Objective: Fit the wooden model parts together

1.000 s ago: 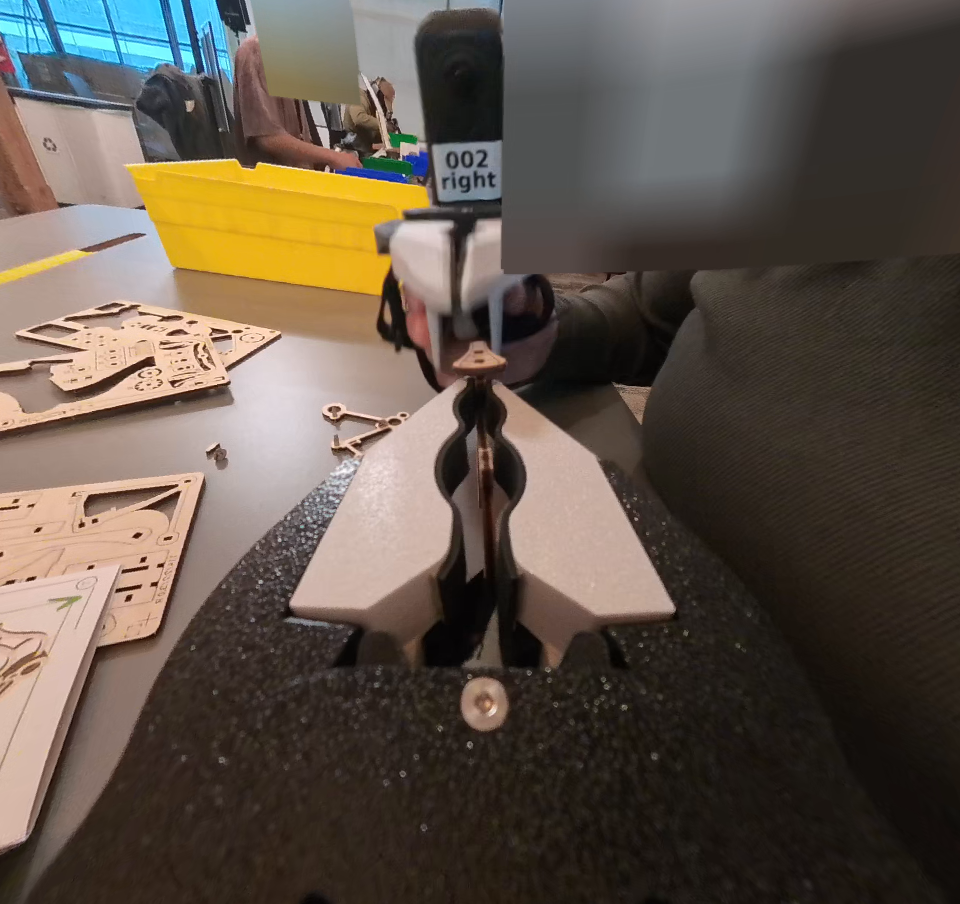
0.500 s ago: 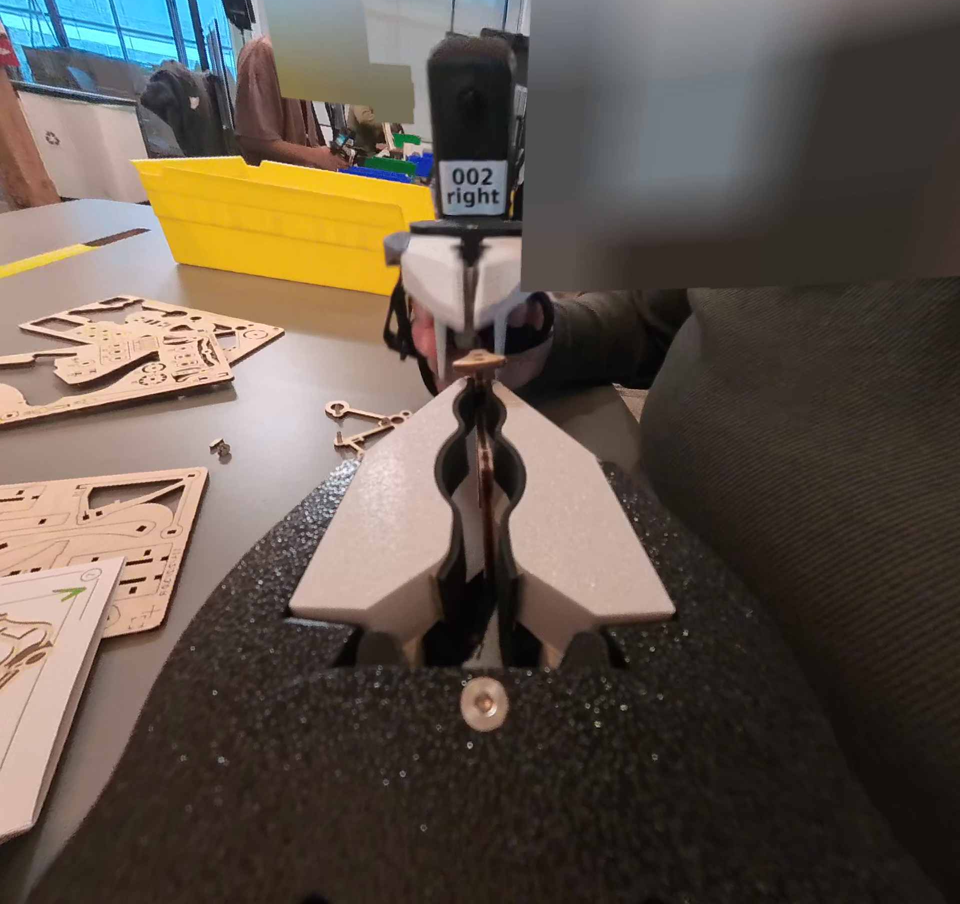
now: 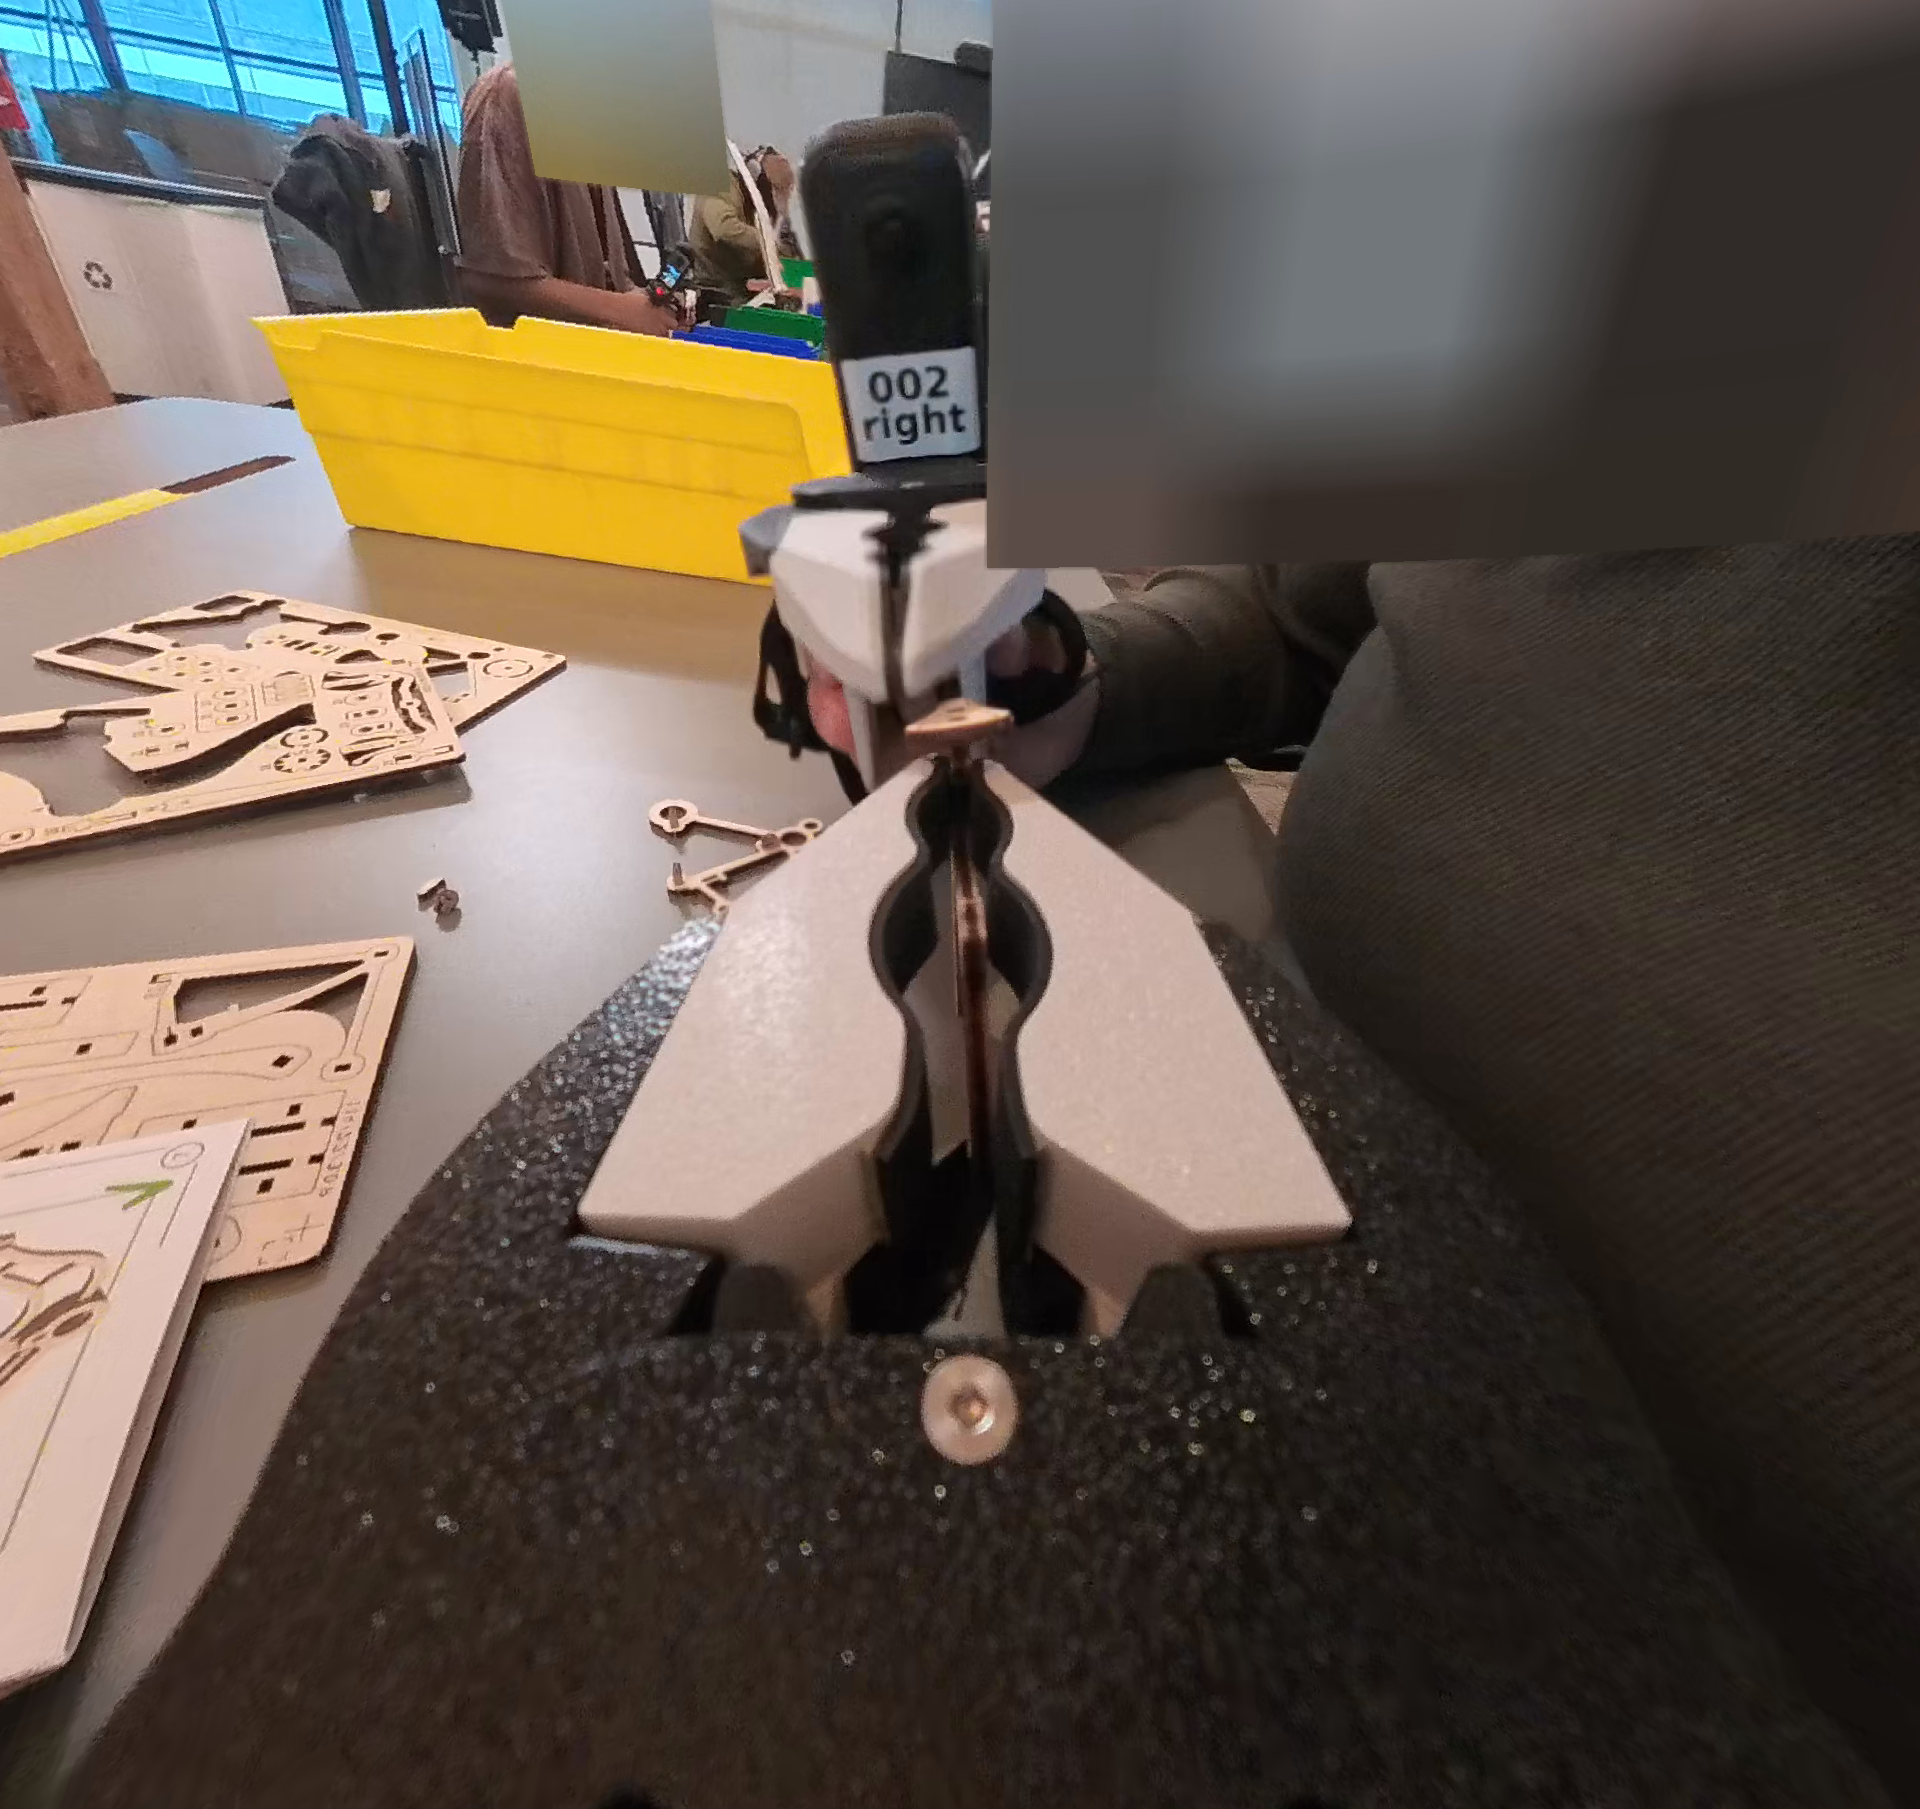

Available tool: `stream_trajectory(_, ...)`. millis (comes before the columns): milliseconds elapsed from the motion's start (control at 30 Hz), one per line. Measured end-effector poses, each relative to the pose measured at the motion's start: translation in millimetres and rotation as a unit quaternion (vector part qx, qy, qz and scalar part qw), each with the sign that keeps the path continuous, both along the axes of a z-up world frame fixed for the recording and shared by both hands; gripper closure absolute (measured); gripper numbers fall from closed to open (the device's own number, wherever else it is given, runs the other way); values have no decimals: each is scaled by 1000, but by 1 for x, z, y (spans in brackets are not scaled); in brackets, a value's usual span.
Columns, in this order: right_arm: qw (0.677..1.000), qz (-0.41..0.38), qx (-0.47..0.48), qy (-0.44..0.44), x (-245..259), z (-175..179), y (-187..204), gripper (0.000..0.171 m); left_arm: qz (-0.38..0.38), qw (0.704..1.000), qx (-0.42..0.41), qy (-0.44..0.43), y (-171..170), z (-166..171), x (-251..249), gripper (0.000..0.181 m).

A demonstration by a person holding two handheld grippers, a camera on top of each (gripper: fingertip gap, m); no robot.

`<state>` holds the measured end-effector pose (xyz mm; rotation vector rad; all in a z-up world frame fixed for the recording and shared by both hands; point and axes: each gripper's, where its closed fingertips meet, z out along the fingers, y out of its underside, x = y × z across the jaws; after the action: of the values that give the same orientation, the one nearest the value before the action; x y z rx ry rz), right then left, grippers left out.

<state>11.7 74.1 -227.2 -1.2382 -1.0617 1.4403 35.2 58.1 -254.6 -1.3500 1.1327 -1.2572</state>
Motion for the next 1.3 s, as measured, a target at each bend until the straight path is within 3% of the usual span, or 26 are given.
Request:
stream_trajectory(100, 997, -30, 48, 53, 6, 24, 0, 171, 1, 1000, -8, -3, 2, 1, -1, 181)
stream_trajectory(200, 1000, 17, 1, 2, -6, -4, -10, 171, -1, 1000, -12, 5, 2, -2, -1, 181)
stream_trajectory(333, 997, -28, 28, 62, 6, 25, 0, 171, 3, 1000, -11, -7, 3, 1, -1, 181)
stream_trajectory(367, 998, -24, 32, 42, 2, 18, -3, 171, 5, 1000, -14, -10, 4, 2, -2, 181)
stream_trajectory(433, 1000, 9, -11, 6, -7, -5, -8, 171, 3, 1000, -17, 4, 4, -2, -1, 181)
stream_trajectory(600, 997, -15, 6, 78, 2, 31, 0, 171, 4, 1000, -12, -11, 4, 3, -2, 181)
stream_trajectory(733, 997, 21, -62, 45, -13, 2, -8, 171, 7, 1000, -11, -14, 4, 3, -3, 181)
stream_trajectory(867, 995, -2, -35, 89, -4, 34, 2, 171, 9, 1000, -9, -20, 5, 5, -3, 181)
stream_trajectory(967, 998, 16, -52, 37, -18, 2, -9, 171, 11, 1000, -13, -22, 6, 5, -5, 181)
stream_trajectory(1033, 994, 24, -91, 59, -14, 9, -2, 171, 9, 1000, -5, -27, 4, 7, -5, 181)
stream_trajectory(1133, 994, 17, -51, 96, -10, 37, -2, 171, 10, 999, -14, -37, 6, 9, -6, 181)
stream_trajectory(1233, 990, 26, -120, 70, -22, 8, -8, 171, 0, 999, -22, -38, 4, 9, -8, 181)
stream_trajectory(1300, 988, 17, -128, 81, -16, 15, 0, 171, 3, 999, -9, -45, 2, 12, -8, 181)
